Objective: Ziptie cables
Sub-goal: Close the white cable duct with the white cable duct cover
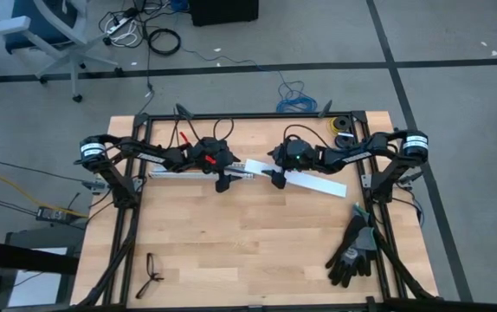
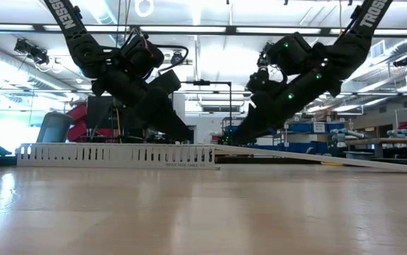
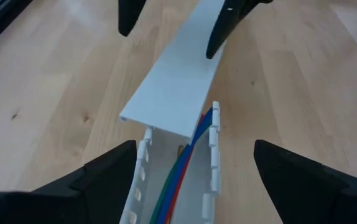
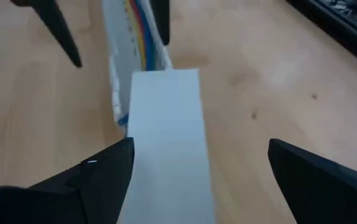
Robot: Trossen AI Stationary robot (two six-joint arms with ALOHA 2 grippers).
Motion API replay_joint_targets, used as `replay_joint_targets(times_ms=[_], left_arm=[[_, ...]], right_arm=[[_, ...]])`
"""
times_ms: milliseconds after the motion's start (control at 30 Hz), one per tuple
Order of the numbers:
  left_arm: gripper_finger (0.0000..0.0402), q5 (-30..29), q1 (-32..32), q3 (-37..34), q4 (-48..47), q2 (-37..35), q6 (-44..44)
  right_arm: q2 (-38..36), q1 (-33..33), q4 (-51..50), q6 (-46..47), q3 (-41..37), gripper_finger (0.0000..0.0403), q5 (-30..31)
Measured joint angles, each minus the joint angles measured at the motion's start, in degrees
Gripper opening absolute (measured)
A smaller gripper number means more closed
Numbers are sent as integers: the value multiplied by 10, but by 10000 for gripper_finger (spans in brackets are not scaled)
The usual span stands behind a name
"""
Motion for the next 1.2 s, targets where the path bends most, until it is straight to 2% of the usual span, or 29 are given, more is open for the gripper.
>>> replay_joint_targets(times_ms=[233, 767, 1200], left_arm=[[335, 0, 0, 0, -3, 0, -7], [335, 2, 0, 0, -5, 0, -9], [335, 2, 0, 0, -5, 0, -9]], right_arm=[[1, 2, -9, -4, 1, 333, -40], [39, 4, 1, -8, 8, 323, -39], [39, 4, -1, -19, 7, 244, -37]])
